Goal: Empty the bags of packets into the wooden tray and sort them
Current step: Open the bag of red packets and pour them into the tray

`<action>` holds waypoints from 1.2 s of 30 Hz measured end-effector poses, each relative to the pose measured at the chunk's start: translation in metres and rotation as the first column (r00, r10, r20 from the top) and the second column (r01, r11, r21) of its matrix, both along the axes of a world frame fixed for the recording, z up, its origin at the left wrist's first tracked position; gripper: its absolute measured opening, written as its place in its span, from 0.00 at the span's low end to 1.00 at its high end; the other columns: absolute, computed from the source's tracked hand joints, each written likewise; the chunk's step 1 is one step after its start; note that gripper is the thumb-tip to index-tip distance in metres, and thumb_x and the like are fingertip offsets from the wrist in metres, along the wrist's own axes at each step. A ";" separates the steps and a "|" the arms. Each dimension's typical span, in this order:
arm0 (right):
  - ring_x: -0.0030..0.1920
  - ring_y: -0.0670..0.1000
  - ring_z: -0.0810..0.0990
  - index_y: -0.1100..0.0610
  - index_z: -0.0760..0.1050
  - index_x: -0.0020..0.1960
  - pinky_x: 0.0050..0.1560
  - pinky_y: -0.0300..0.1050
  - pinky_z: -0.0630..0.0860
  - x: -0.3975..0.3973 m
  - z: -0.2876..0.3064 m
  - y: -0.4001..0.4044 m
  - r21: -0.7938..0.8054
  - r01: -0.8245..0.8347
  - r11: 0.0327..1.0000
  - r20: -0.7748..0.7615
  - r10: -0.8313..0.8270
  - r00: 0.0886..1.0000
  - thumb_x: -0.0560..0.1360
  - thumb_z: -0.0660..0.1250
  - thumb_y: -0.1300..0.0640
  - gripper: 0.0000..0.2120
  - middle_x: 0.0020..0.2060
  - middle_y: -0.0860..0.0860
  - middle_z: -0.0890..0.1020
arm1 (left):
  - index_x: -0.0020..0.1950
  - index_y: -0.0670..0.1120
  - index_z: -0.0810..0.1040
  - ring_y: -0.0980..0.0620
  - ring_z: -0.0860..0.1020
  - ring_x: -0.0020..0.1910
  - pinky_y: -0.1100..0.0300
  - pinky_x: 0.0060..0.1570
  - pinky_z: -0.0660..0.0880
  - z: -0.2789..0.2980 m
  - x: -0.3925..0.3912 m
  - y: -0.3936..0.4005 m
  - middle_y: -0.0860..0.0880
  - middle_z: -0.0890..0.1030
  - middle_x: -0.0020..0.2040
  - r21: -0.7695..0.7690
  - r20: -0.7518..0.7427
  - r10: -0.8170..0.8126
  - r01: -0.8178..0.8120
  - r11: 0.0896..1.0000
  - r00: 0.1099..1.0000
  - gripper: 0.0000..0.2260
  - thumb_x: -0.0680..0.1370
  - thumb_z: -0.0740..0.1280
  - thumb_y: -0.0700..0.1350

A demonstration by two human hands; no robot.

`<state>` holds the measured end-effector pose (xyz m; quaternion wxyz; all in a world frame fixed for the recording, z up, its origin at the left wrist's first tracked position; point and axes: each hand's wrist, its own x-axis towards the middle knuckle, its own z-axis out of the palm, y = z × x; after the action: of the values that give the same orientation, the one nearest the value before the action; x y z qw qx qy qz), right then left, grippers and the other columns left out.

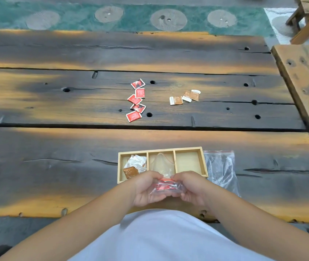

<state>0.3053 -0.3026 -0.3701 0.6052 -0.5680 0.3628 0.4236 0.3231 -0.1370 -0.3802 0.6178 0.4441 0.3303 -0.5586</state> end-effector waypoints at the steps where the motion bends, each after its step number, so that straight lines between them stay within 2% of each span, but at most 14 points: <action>1: 0.26 0.48 0.80 0.64 0.78 0.56 0.19 0.33 0.68 0.004 0.000 -0.001 -0.003 -0.003 1.000 -0.003 0.003 1.000 0.78 0.63 0.58 0.12 0.37 0.57 0.84 | 0.61 0.36 0.74 0.48 0.86 0.36 0.61 0.28 0.81 0.001 0.002 0.000 0.39 0.85 0.44 -0.014 -0.026 0.025 -0.026 1.000 0.999 0.16 0.81 0.58 0.46; 7: 0.26 0.48 0.82 0.68 0.75 0.56 0.18 0.33 0.69 0.023 0.007 0.000 -0.017 0.009 1.000 -0.004 -0.009 1.000 0.80 0.60 0.60 0.12 0.40 0.62 0.86 | 0.65 0.31 0.70 0.45 0.85 0.34 0.59 0.32 0.82 -0.009 0.019 0.009 0.32 0.80 0.52 -0.096 -0.140 0.185 -0.199 0.975 0.973 0.18 0.81 0.57 0.42; 11: 0.29 0.51 0.84 0.69 0.74 0.56 0.19 0.33 0.71 0.038 0.008 0.001 -0.038 0.031 0.999 0.022 -0.030 0.999 0.80 0.58 0.63 0.11 0.42 0.64 0.86 | 0.64 0.31 0.71 0.41 0.85 0.36 0.59 0.34 0.81 -0.009 0.033 0.015 0.30 0.79 0.52 -0.103 -0.123 0.236 -0.249 0.963 0.964 0.15 0.81 0.54 0.37; 14: 0.37 0.55 0.87 0.68 0.71 0.58 0.20 0.34 0.72 0.042 0.010 0.003 -0.074 0.020 0.997 0.040 -0.017 0.999 0.80 0.57 0.64 0.10 0.44 0.64 0.86 | 0.58 0.31 0.73 0.42 0.85 0.34 0.60 0.34 0.81 -0.006 0.036 0.017 0.29 0.81 0.47 -0.097 -0.096 0.249 -0.258 0.961 0.964 0.13 0.80 0.53 0.34; 16: 0.43 0.59 0.87 0.66 0.71 0.58 0.20 0.34 0.72 0.041 0.014 0.004 -0.099 0.020 0.995 0.073 -0.012 0.997 0.79 0.57 0.66 0.09 0.44 0.63 0.85 | 0.59 0.30 0.73 0.43 0.85 0.34 0.60 0.34 0.81 -0.005 0.034 0.018 0.28 0.81 0.50 -0.087 -0.087 0.240 -0.247 0.965 0.967 0.14 0.80 0.51 0.33; 19: 0.43 0.61 0.86 0.64 0.73 0.55 0.21 0.35 0.71 0.036 0.023 0.004 -0.121 0.013 0.993 0.128 0.002 0.992 0.78 0.56 0.68 0.09 0.45 0.60 0.81 | 0.66 0.32 0.69 0.44 0.86 0.39 0.60 0.38 0.81 -0.002 0.031 0.020 0.30 0.74 0.65 -0.100 -0.069 0.212 -0.219 0.971 0.975 0.17 0.80 0.51 0.33; 21: 0.41 0.60 0.85 0.63 0.74 0.54 0.22 0.36 0.71 0.032 0.027 0.003 -0.110 0.010 0.994 0.157 0.007 0.988 0.78 0.56 0.68 0.10 0.47 0.58 0.81 | 0.68 0.33 0.68 0.44 0.86 0.43 0.60 0.39 0.81 0.003 0.030 0.021 0.30 0.73 0.67 -0.109 -0.071 0.211 -0.218 0.970 0.975 0.18 0.79 0.50 0.33; 24: 0.37 0.57 0.84 0.60 0.73 0.52 0.23 0.36 0.71 0.027 0.033 0.001 -0.089 0.004 0.996 0.190 0.013 0.982 0.79 0.55 0.69 0.10 0.44 0.58 0.80 | 0.71 0.33 0.66 0.41 0.80 0.59 0.59 0.44 0.80 0.007 0.027 0.023 0.31 0.74 0.66 -0.101 -0.056 0.226 -0.231 0.968 0.972 0.20 0.79 0.50 0.34; 25: 0.37 0.57 0.84 0.60 0.73 0.52 0.23 0.36 0.72 0.026 0.035 0.001 -0.083 0.002 0.997 0.196 0.014 0.981 0.79 0.55 0.69 0.10 0.44 0.58 0.80 | 0.71 0.34 0.65 0.41 0.79 0.61 0.59 0.46 0.80 0.010 0.025 0.024 0.31 0.75 0.66 -0.097 -0.048 0.225 -0.229 0.969 0.973 0.20 0.79 0.51 0.34; 29: 0.31 0.54 0.85 0.61 0.71 0.59 0.21 0.35 0.72 0.020 0.037 -0.001 -0.059 0.020 0.998 0.206 -0.008 0.978 0.79 0.56 0.68 0.12 0.54 0.63 0.79 | 0.69 0.34 0.67 0.43 0.86 0.44 0.58 0.37 0.83 0.018 0.016 0.023 0.31 0.77 0.64 -0.110 -0.041 0.232 -0.235 0.966 0.972 0.19 0.80 0.50 0.34; 33: 0.32 0.53 0.85 0.60 0.70 0.62 0.22 0.36 0.72 0.010 0.039 -0.003 -0.049 0.013 0.999 0.234 -0.001 0.972 0.79 0.57 0.68 0.13 0.52 0.62 0.81 | 0.69 0.36 0.68 0.43 0.86 0.42 0.57 0.31 0.82 0.028 0.006 0.022 0.33 0.81 0.58 -0.103 0.002 0.206 -0.204 0.973 0.979 0.18 0.80 0.52 0.35; 36: 0.31 0.52 0.85 0.57 0.71 0.62 0.22 0.36 0.70 0.001 0.041 -0.006 -0.060 -0.012 0.998 0.263 0.027 0.965 0.79 0.57 0.67 0.14 0.53 0.60 0.80 | 0.66 0.42 0.71 0.46 0.85 0.48 0.56 0.36 0.81 0.033 -0.001 0.019 0.40 0.84 0.56 -0.064 0.124 0.101 -0.093 0.994 0.987 0.16 0.80 0.56 0.41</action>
<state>0.3066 -0.3089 -0.3288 0.6271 -0.6401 0.2858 0.3395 0.3220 -0.1182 -0.3476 0.6767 0.4440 0.2951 -0.5078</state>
